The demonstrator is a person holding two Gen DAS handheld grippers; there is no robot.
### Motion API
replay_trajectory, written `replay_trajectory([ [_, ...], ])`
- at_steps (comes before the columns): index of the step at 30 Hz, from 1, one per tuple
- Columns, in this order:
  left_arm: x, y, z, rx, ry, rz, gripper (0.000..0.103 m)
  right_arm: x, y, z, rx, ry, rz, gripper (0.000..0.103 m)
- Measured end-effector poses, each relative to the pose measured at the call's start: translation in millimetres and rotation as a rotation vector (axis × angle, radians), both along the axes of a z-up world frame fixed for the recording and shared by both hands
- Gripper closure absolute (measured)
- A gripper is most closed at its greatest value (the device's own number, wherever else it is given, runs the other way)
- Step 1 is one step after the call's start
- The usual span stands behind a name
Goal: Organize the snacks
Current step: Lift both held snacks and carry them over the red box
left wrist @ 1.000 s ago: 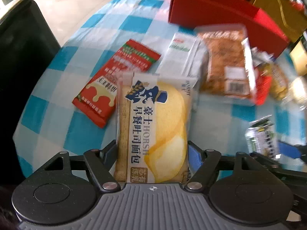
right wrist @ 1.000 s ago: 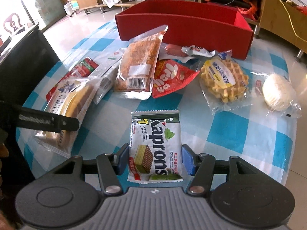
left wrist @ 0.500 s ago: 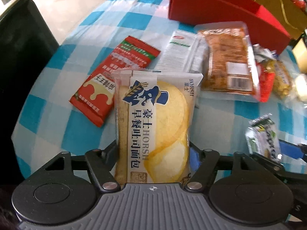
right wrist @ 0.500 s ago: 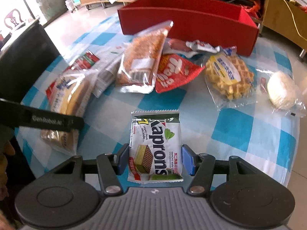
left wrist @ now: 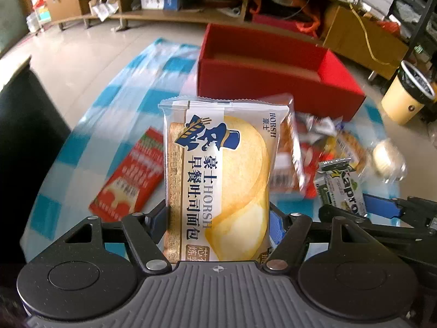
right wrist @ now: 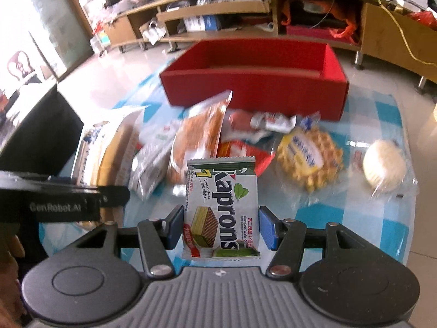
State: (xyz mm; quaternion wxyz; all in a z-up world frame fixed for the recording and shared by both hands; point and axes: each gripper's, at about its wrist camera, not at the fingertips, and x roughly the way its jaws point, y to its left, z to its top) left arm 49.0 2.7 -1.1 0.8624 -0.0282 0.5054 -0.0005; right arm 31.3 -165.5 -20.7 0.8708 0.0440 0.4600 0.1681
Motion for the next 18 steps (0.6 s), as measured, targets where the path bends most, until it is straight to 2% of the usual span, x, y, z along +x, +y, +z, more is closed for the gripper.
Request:
replay_trajectory([
  [8, 41.1, -13.8, 21.1, 0.01, -0.079, -0.009, 0.027, 30.9, -7.9, 19.9, 0.03, -0.06, -0.065, 0.049],
  [18, 100.0, -26.6, 29.4, 0.007, -0.128, -0.004, 0.027, 83.6, -24.4, 36.4, 0.04, -0.12, -0.15, 0.049],
])
